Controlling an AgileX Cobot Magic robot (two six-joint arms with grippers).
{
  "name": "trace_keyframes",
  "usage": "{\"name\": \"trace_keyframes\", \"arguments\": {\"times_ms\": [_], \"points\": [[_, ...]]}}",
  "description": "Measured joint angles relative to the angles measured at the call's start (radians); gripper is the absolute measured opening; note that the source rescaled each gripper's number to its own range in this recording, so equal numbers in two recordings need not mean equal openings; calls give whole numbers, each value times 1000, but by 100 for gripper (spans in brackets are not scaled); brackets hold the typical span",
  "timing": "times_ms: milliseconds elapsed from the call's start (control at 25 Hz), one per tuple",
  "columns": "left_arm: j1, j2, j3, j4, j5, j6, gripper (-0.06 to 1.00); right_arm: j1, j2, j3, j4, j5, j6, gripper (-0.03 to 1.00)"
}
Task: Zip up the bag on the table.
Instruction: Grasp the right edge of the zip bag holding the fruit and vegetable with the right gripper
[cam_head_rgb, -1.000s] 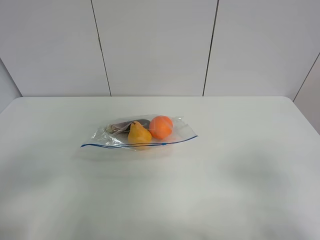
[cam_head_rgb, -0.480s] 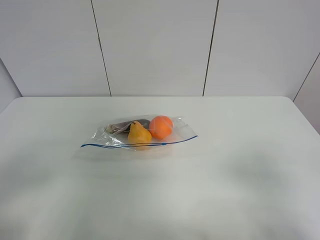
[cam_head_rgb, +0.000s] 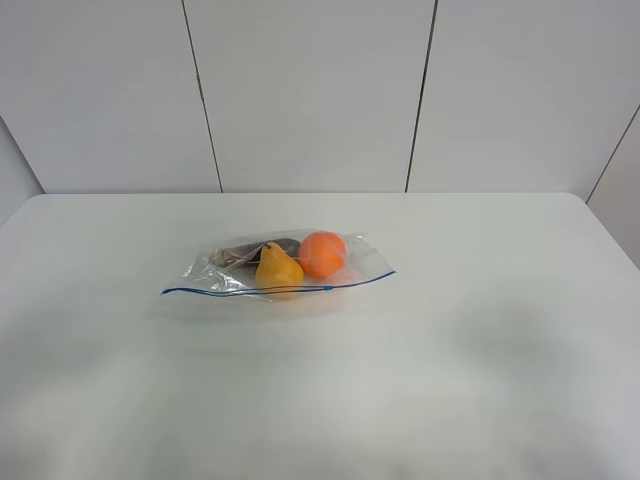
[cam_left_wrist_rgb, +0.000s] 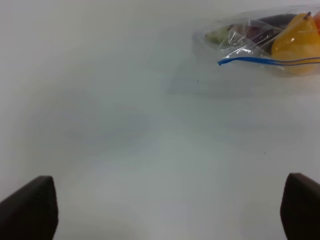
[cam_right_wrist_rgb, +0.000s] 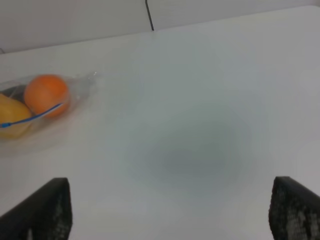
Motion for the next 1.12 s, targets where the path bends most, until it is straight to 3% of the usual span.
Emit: {"name": "trace_keyframes", "arguments": {"times_ms": [320,680,1120], "points": [[0,0,0,0,0,0,100,0,62,-70,23,-71,0,100],[0,0,0,0,0,0,100,0,417,-195,108,-235,-1,100],[0,0,0,0,0,0,100,0,878,-203,534,-392,-226,100]]}}
